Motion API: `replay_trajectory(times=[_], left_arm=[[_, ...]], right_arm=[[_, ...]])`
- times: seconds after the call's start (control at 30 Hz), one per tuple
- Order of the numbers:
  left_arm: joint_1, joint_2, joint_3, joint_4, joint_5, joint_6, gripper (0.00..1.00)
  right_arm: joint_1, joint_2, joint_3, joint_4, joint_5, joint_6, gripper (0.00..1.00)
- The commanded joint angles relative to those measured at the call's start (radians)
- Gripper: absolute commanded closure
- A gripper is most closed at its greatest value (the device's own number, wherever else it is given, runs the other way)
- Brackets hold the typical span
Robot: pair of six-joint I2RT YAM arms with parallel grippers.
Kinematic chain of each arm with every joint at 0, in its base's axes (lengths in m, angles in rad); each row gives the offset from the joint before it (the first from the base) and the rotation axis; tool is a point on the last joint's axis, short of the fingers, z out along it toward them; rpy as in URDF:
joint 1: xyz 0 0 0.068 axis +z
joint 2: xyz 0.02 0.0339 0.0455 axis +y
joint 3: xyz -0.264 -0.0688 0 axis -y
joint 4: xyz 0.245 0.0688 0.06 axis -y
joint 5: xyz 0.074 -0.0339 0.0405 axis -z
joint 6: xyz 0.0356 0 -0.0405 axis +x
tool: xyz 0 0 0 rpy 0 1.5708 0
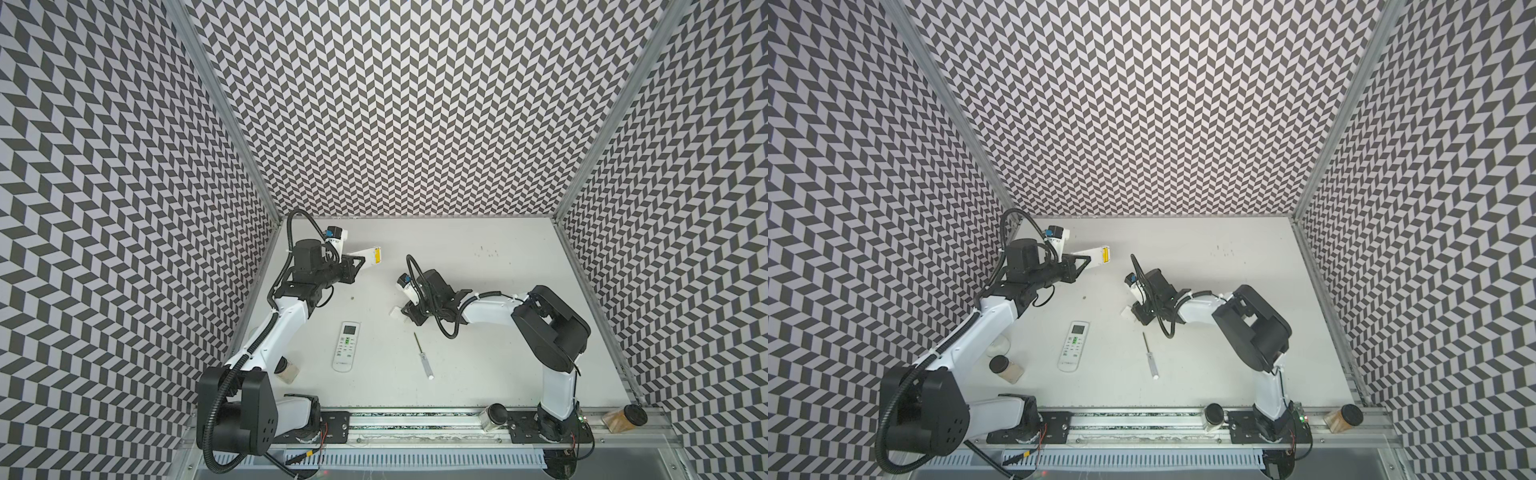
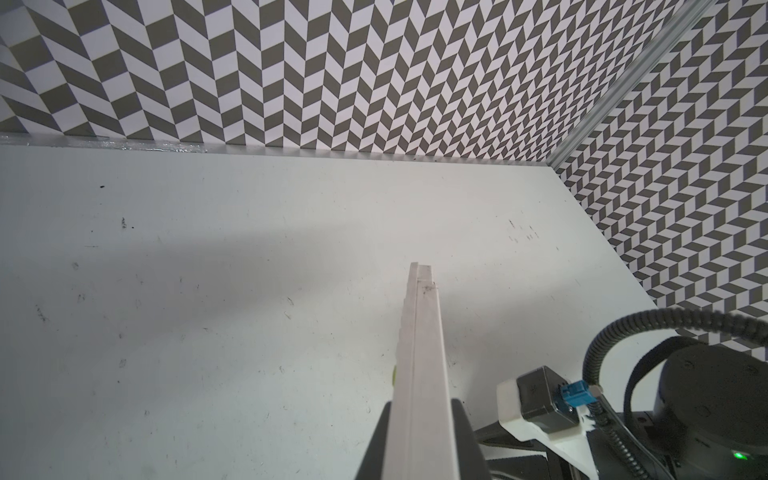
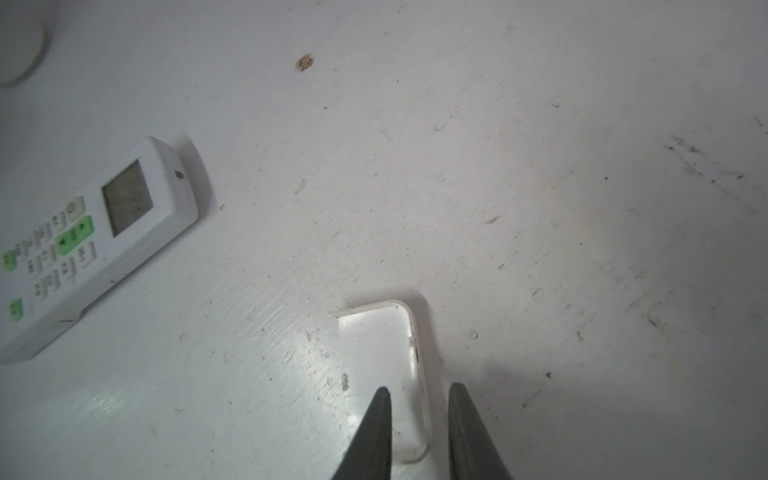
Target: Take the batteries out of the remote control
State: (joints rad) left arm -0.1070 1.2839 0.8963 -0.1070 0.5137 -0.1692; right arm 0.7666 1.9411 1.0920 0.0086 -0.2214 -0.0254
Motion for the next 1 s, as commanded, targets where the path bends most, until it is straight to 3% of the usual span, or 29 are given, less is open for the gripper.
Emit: replay_trajectory(times=[0.0, 0.17, 0.4, 0.7, 0.97], left_arm=[[-0.006, -0.03, 0.044, 0.001, 0.019, 0.013, 1.0], [-0.019, -0.02, 0.045, 0.005, 0.019, 0.016, 1.0], [-0.03, -0.018, 0.045, 0.002, 0.022, 0.024, 1.0], [-0.051, -0.004, 0.048, 0.003, 0.038, 0.016, 1.0], [-0.089, 0.017, -0.046, 0.109, 0.15, -0.114, 1.0]], right_arm=[[0.007, 0.021, 0.025, 0.021, 0.04, 0.016, 0.78], [0.012, 0.049, 0.042, 0.023, 0.04, 0.019, 0.83], [0.01, 0.029, 0.031, 0.024, 0.079, 0.027, 1.0], [-0.098, -0.158, -0.085, 0.072, 0.159, 0.096, 1.0], [-0.259, -0.372, -0.334, 0.136, 0.287, 0.161, 1.0]])
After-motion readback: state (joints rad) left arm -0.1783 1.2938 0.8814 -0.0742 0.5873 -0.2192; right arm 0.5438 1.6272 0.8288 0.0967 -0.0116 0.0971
